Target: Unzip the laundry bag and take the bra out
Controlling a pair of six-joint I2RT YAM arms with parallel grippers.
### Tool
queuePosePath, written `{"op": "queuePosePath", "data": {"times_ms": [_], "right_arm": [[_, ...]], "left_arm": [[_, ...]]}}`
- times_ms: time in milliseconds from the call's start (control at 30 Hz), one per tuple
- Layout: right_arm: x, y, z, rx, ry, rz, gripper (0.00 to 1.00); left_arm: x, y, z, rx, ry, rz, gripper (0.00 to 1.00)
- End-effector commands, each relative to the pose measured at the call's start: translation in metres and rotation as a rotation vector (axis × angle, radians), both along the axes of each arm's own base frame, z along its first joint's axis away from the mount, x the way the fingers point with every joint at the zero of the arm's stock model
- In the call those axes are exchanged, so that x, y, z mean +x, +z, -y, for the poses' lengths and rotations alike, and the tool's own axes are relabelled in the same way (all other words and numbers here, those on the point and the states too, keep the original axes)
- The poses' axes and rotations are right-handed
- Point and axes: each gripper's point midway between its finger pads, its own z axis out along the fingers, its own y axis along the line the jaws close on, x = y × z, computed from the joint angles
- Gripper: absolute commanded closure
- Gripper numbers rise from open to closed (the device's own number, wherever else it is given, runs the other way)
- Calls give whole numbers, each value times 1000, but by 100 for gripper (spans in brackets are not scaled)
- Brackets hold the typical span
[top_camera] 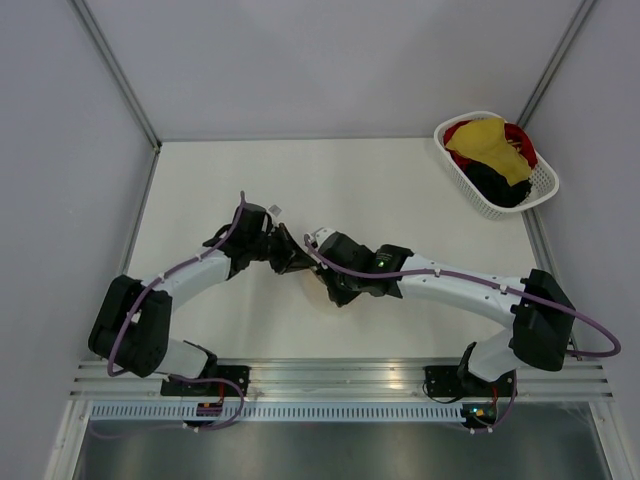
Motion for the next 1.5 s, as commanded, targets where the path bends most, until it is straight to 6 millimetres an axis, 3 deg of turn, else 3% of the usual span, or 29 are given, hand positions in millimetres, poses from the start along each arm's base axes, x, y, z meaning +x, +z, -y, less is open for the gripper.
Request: {"op": "queuePosePath", "data": {"times_ms": [0,267,700,867,1167,1367,1433,1467], "right_arm": [[-4,4,22,-62,-24,8,100],[-3,-19,55,-205,-120,7,99],[54,-39,101,-474,-339,200,100],[80,-32,126,-537,-469,275,100],[113,-34,139,-547,-555,329,99],[132,-16,133,-485,-616,391,100],[136,-9,128,-455,-620,396,100],[136,-6,126,-441,-621,396,99]], "left_arm": [[33,8,-15,22,46,88,98],[59,24,-39,37,54,142,98],[59,9,-24,-12,-141,111,98],[61,13,-23,-9,-174,126,98],[62,18,-18,-41,-220,131,98],[57,19,-17,-62,-244,131,98],[56,22,-16,-77,-249,137,92],[55,24,-15,-83,-246,134,74]]}}
